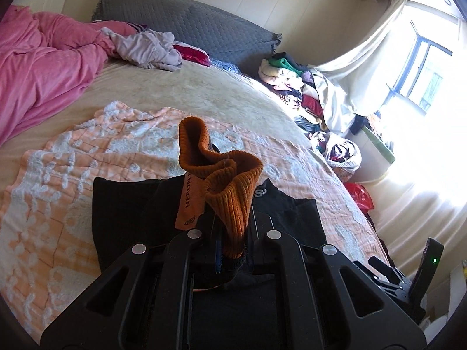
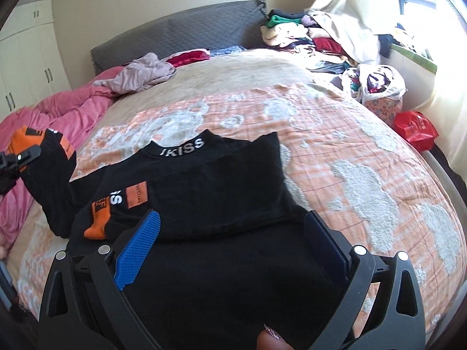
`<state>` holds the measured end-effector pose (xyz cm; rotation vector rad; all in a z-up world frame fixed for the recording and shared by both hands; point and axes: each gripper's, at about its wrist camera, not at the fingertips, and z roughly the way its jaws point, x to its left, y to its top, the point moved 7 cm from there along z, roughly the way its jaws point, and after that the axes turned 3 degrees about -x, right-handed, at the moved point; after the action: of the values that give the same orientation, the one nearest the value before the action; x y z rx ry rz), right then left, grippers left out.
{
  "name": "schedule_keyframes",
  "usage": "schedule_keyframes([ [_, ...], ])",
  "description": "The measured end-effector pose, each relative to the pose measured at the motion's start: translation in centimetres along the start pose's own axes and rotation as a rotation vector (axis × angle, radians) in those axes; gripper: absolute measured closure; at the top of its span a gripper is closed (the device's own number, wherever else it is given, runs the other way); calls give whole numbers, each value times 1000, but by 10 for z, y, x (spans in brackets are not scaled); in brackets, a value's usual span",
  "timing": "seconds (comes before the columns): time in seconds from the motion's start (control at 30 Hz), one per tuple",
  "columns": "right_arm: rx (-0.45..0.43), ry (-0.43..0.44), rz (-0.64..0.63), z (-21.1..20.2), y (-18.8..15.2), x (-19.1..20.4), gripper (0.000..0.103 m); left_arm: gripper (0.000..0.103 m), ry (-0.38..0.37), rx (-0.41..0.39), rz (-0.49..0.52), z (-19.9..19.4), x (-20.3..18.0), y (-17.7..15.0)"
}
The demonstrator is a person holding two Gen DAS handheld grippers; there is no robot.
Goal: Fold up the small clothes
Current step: 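Lift and fold the held sleeve across the shirt body with the left gripper, release, then grasp the folded orange cuff with the right gripper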
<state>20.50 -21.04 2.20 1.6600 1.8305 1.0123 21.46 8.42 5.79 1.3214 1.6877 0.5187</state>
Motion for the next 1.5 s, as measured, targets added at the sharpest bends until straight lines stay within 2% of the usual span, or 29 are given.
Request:
schedule_keyframes([
  [0.37,-12,-20,84,-7,-3,-30,5,98,-39,140,76,33,-23,-41],
  [0.63,7,-14,98,0,-11,-28,5,97,-74,232,103,50,-27,-73],
  [0.8,26,-8,97,8,-16,-22,5,92,-99,268,124,53,-29,-85],
  [0.87,33,-5,91,11,-19,-18,5,87,-104,273,124,53,-29,-87],
  [0.93,36,-5,81,12,-21,-14,5,76,-121,279,121,52,-30,-88],
  [1.1,50,6,75,19,-24,-6,5,69,-143,277,117,48,-31,-84],
  [1.17,62,23,69,22,-27,0,5,62,-145,270,116,45,-30,-81],
  [1.3,96,64,45,30,-37,19,5,54,-110,242,114,40,-18,-69],
  [1.43,142,122,5,41,-49,48,5,36,-23,208,133,36,0,-57],
  [1.5,158,130,-20,49,-53,61,5,30,15,196,140,34,10,-50],
])
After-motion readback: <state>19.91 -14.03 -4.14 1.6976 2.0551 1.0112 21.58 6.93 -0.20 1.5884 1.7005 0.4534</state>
